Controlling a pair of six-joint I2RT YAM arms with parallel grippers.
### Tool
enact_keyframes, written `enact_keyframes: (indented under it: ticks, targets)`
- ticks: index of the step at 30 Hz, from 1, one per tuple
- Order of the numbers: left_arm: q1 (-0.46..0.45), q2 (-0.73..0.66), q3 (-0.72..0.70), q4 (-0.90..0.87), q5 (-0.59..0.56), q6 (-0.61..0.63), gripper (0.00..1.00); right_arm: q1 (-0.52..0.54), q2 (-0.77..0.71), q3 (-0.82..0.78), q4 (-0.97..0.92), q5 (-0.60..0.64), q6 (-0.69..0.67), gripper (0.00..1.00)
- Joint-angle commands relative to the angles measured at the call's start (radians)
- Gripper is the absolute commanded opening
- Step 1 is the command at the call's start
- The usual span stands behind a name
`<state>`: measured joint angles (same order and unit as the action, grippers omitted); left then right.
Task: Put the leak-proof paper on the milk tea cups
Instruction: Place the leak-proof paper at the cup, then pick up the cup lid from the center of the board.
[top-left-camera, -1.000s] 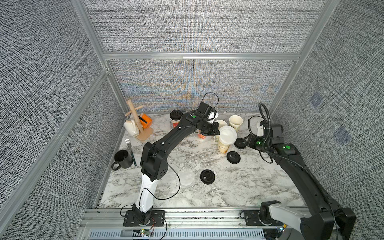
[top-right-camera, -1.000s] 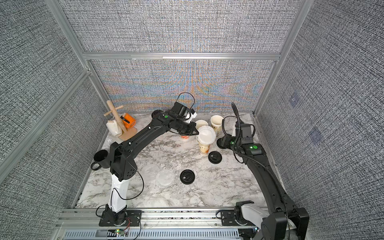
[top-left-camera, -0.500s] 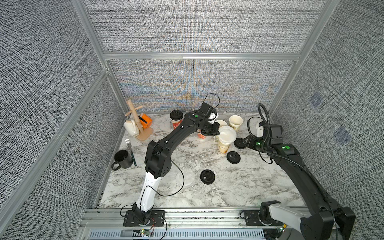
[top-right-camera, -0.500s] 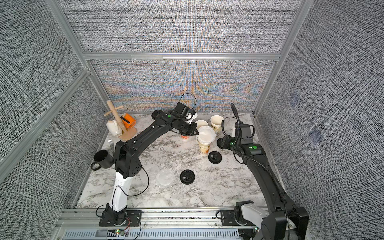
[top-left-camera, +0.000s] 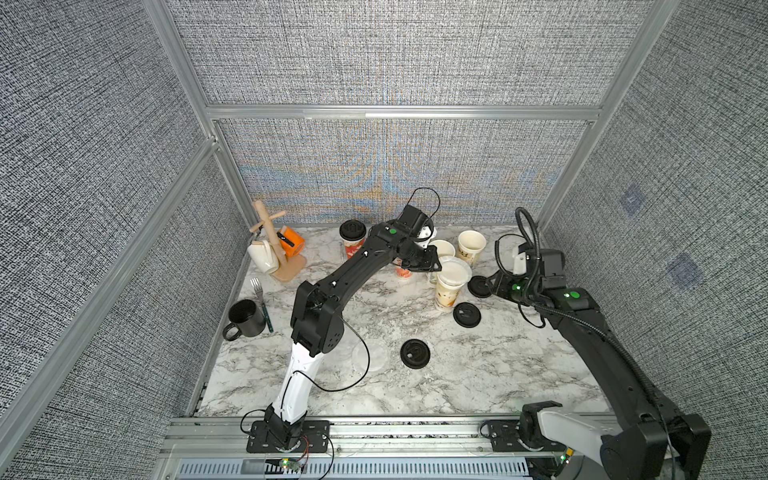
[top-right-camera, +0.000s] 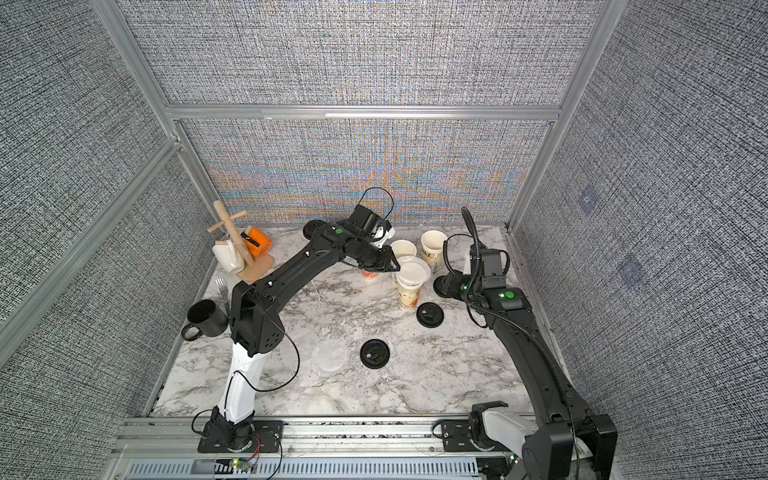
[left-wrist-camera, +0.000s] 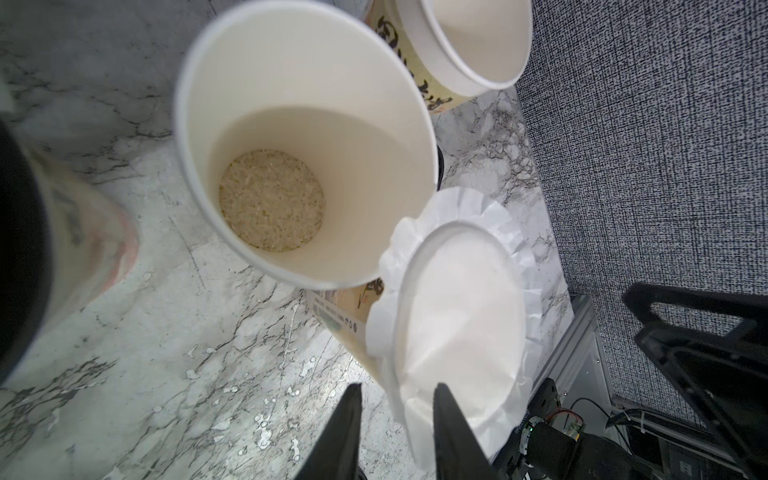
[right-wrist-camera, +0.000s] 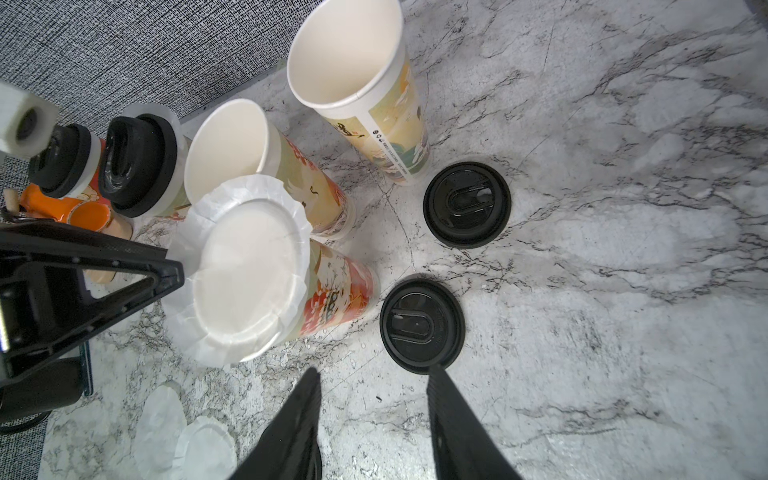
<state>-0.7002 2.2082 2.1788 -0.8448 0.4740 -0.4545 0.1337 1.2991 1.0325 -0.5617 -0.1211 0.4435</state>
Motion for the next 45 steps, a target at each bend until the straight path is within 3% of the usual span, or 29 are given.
enact_keyframes:
  ticks: [1, 11, 14, 19, 23, 28, 31, 36, 45]
  targets:
    - [-0.001, -0.008, 0.016, -0.014, 0.012, 0.023, 0.39, 0.0, 0.0, -0.003, 0.018, -0.006, -0.011, 0.45]
    - [-0.001, -0.048, 0.017, -0.043, 0.008, 0.053, 0.64, 0.0, -0.001, -0.027, 0.012, 0.026, 0.0, 0.49]
    - [-0.001, -0.115, -0.032, -0.037, -0.023, 0.082, 0.71, 0.004, -0.015, -0.072, 0.006, 0.046, 0.012, 0.57]
    - [0.0, -0.314, -0.227, 0.033, -0.126, 0.118, 0.83, 0.059, -0.046, -0.18, 0.026, 0.064, 0.056, 0.71]
    - [0.009, -0.447, -0.399, 0.038, -0.203, 0.11, 0.84, 0.226, -0.083, -0.224, 0.002, 0.145, 0.148, 0.73]
    - [0.051, -0.549, -0.561, -0.033, -0.32, 0.055, 0.84, 0.564, -0.105, -0.264, -0.032, 0.232, 0.325, 0.76]
    - [0.12, -0.602, -0.676, -0.002, -0.296, 0.019, 0.84, 0.713, -0.024, -0.24, -0.031, 0.246, 0.384, 0.8]
    - [0.239, -0.695, -0.832, 0.081, -0.24, -0.029, 0.84, 0.81, 0.193, -0.121, 0.015, 0.236, 0.396, 0.88]
    - [0.292, -0.744, -0.884, 0.083, -0.233, -0.016, 0.84, 0.856, 0.428, -0.011, 0.053, 0.204, 0.412, 0.9]
